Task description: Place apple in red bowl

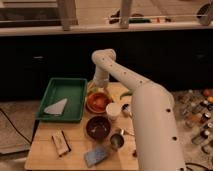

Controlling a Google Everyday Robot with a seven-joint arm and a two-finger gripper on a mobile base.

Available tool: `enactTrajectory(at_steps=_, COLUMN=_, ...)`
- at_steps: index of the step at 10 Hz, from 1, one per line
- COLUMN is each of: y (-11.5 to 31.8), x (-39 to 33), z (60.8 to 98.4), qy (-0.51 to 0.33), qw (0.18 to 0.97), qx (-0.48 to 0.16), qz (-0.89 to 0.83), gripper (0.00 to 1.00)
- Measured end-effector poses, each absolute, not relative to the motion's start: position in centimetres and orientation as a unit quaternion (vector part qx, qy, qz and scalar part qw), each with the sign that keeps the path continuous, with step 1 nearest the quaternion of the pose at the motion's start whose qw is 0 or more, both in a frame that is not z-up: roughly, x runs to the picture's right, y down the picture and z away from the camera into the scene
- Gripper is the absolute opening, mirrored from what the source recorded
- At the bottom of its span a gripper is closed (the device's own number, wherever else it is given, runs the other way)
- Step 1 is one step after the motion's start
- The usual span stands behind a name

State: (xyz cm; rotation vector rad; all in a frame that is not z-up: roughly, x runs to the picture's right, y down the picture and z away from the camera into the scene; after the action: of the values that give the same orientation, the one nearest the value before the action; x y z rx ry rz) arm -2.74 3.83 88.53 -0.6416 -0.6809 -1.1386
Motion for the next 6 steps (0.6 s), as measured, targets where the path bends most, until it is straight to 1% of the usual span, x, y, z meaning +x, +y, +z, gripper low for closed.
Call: enactTrajectory(at_steps=6, y=3.08, x=-2.54, z=87.90, qy=-0.312, qw=0.744, qx=-0.287, qz=-0.517, gripper=0.80)
